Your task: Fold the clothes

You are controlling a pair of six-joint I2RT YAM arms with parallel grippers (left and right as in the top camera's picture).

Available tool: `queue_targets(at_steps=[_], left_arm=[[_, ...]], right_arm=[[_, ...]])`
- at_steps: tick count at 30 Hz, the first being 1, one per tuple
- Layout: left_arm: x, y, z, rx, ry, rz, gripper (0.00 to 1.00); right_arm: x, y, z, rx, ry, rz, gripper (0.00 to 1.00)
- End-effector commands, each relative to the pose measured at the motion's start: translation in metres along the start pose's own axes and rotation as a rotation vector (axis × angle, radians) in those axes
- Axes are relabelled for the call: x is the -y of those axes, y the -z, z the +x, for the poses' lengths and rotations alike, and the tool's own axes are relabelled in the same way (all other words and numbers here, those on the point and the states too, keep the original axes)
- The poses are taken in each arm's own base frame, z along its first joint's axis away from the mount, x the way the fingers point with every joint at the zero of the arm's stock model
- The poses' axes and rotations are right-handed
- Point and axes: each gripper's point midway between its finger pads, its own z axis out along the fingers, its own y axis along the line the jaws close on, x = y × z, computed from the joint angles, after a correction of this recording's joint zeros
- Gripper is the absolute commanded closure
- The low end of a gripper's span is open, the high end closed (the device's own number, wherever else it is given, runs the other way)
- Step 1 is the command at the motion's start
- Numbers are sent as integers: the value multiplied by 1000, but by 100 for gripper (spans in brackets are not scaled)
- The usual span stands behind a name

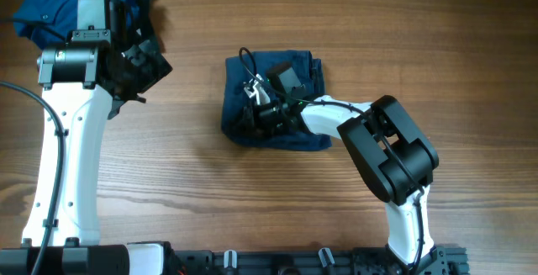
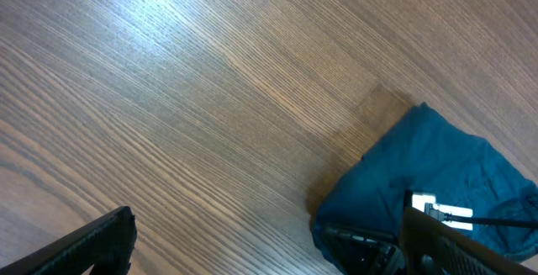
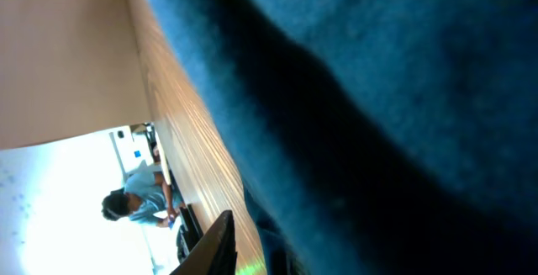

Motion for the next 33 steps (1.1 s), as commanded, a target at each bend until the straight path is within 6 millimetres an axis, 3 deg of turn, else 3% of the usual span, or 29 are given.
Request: queue_targets(at_steps=[1,6,11,14,18,23,27,33], left_arm=[[-4,-2,-2,6,5,-20,0],[-4,-2,-2,6,5,-20,0],[-4,-2,-2,6,5,-20,0],[-4,-2,-2,6,5,-20,0],[-4,-2,-2,6,6,-20,0],[-4,-2,-2,6,5,-20,0],[-4,-2,-2,5,6,-20,0],[-6,-2,1,-9,4,-31,0]], right_arm=[[-37,15,-10,60,65,-53,80],[-139,81,-40,264,257,-147,75],[-180,135,-67,424,324,-206,75],[-167,145,-83,479,276,-177,79],[-145,136,-101,509,269,-158,87],[-111,106,-119,491,235,-182,93],[-73,80,-135,476,167,-166,94],[-24,55,-153,496,102,-94,94]])
